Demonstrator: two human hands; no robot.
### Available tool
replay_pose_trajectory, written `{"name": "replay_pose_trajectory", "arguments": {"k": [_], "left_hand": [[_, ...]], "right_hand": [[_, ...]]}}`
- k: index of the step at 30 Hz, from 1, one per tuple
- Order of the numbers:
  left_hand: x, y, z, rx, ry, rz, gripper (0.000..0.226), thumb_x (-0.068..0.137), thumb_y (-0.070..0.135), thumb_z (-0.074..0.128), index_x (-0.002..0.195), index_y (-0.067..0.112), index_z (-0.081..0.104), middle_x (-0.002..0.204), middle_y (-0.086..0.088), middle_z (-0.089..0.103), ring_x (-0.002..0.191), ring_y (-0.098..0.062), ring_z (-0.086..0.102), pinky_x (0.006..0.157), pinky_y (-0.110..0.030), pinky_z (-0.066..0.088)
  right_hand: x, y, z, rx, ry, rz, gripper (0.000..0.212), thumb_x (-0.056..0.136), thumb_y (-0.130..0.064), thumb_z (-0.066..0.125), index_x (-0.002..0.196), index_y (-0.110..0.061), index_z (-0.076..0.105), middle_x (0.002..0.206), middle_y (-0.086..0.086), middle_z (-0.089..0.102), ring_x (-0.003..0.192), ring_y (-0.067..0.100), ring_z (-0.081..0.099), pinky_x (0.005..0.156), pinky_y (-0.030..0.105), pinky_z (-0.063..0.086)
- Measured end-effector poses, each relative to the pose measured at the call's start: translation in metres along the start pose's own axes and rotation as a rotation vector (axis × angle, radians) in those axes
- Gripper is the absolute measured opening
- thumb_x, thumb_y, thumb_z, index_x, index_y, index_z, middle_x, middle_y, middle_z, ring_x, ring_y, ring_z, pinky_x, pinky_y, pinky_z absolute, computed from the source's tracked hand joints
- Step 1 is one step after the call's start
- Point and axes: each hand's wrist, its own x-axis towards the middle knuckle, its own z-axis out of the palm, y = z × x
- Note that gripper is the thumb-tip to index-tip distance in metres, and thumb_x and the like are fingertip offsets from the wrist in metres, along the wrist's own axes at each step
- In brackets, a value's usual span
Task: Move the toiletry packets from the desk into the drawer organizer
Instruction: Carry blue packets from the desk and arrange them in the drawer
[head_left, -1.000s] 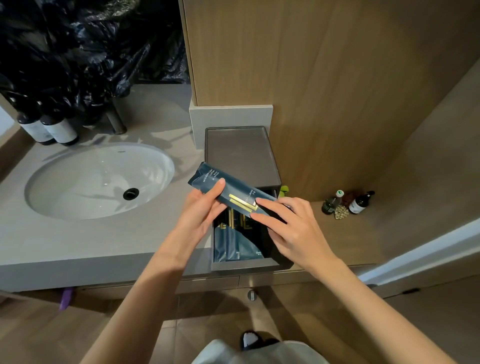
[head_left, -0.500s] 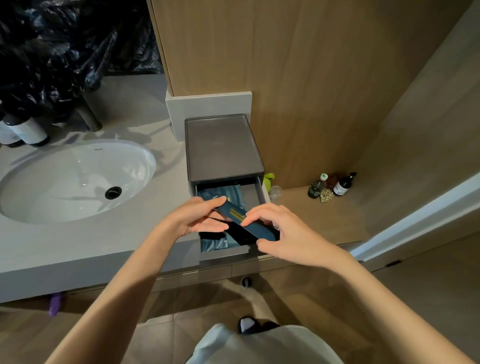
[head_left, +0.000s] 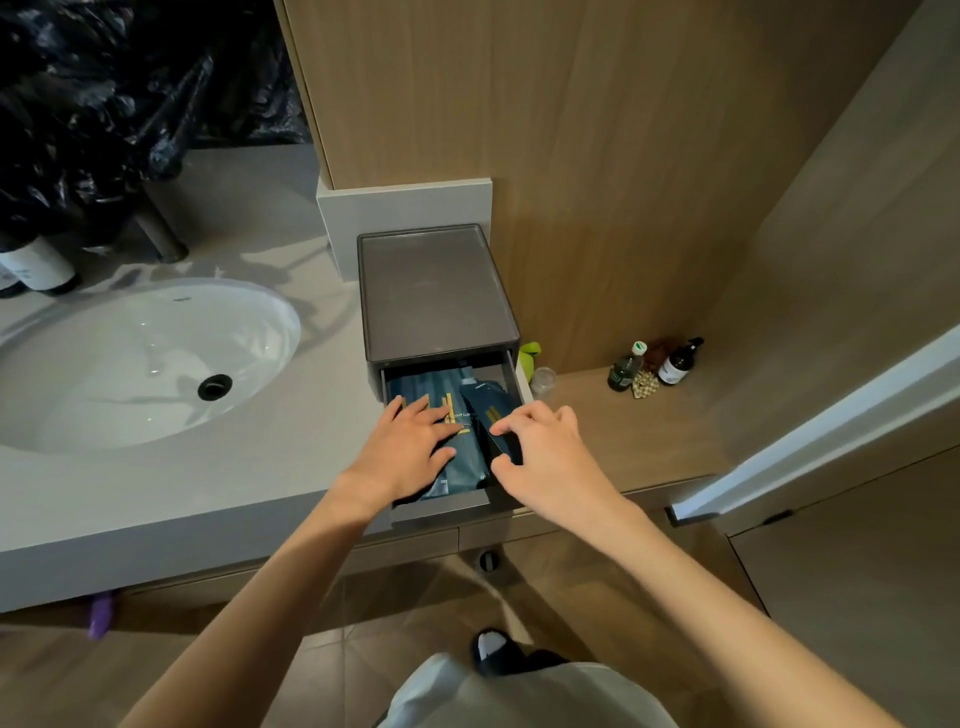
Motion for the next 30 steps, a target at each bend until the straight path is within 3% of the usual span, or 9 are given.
{"name": "replay_pose_trajectory", "arguments": {"k": [5,13,19,23,28,30], "left_hand": [[-0.010,0.003,0.006,0.125,-0.002,0.011,0.048,0.100,0.041,0.030,0.146,0.032,0.029,0.158,0.006,0.021,0.148,-0.020,0.009,0.117,-0.046,-0.009],[-0.012,-0.001,0.008,0.101,0.068,0.032,0.046,0.100,0.033,0.035,0.145,0.029,0.034,0.157,0.004,0.026,0.148,-0.019,0.010,0.116,-0.042,-0.012],[-0.018,0.000,0.009,0.090,0.115,-0.061,0.051,0.100,0.032,0.034,0.149,0.020,0.024,0.157,-0.002,0.024,0.148,-0.022,0.008,0.118,-0.039,-0.007],[-0.019,-0.002,0.009,0.109,0.083,-0.050,0.052,0.100,0.033,0.032,0.150,0.020,0.020,0.159,0.002,0.019,0.148,-0.018,0.005,0.117,-0.039,-0.010],[-0.015,-0.003,0.008,0.142,0.039,-0.039,0.054,0.100,0.035,0.031,0.150,0.021,0.018,0.159,0.003,0.018,0.148,-0.017,0.004,0.116,-0.041,-0.013],[-0.014,-0.003,0.010,0.159,0.023,-0.031,0.054,0.100,0.036,0.031,0.151,0.022,0.017,0.159,0.003,0.017,0.148,-0.017,0.003,0.117,-0.043,-0.013]], "right_hand": [[0.021,-0.010,0.021,-0.127,0.062,0.017,0.042,0.093,-0.022,0.047,0.134,-0.011,0.048,0.132,0.003,0.042,0.119,0.026,0.030,0.100,0.043,0.041],[0.053,-0.009,0.043,-0.329,0.102,-0.022,0.048,0.092,-0.022,0.050,0.138,-0.008,0.043,0.140,0.009,0.039,0.123,0.030,0.036,0.101,0.038,0.039],[0.057,-0.001,0.058,-0.306,0.017,-0.038,0.057,0.095,-0.023,0.051,0.146,-0.007,0.032,0.152,0.010,0.030,0.136,0.029,0.030,0.106,0.038,0.040],[0.058,0.005,0.058,-0.363,-0.105,-0.062,0.065,0.098,-0.034,0.048,0.151,-0.007,0.022,0.161,0.010,0.014,0.148,0.032,0.010,0.119,0.040,0.021],[0.052,0.010,0.039,-0.659,-0.143,-0.191,0.054,0.094,-0.043,0.048,0.142,-0.018,0.044,0.160,0.005,0.018,0.149,0.030,-0.001,0.116,0.057,-0.004],[0.049,0.014,0.032,-0.680,-0.168,-0.184,0.052,0.093,-0.044,0.049,0.142,-0.026,0.044,0.159,0.001,0.024,0.149,0.029,0.000,0.112,0.063,-0.009]]}}
